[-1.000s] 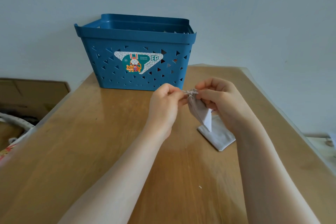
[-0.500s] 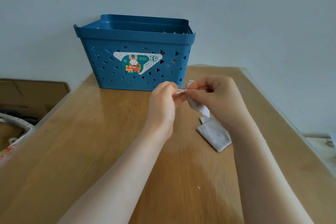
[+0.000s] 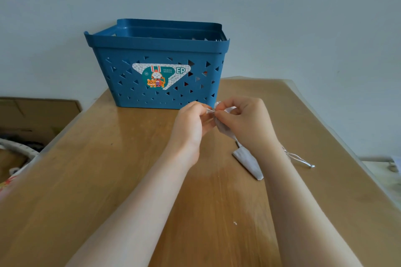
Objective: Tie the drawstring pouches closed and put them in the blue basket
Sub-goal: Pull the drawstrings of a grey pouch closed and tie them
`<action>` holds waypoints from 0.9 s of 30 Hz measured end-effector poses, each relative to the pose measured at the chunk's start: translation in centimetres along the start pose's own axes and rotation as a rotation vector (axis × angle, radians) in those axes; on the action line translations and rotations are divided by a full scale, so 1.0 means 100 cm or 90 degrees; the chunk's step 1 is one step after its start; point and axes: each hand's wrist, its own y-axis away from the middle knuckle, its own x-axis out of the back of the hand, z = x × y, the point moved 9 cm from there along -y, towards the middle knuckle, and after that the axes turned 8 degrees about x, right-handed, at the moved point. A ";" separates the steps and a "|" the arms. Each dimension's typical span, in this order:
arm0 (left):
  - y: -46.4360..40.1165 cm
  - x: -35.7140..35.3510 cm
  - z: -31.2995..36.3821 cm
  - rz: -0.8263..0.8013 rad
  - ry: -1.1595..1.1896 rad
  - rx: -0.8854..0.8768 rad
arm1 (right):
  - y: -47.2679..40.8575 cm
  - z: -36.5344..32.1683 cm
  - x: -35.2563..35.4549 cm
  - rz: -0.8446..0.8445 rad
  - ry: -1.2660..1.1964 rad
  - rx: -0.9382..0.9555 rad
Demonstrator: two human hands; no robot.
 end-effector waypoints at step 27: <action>0.016 -0.019 0.019 -0.374 -0.146 -0.032 | 0.002 0.034 0.019 -0.008 -0.490 -0.116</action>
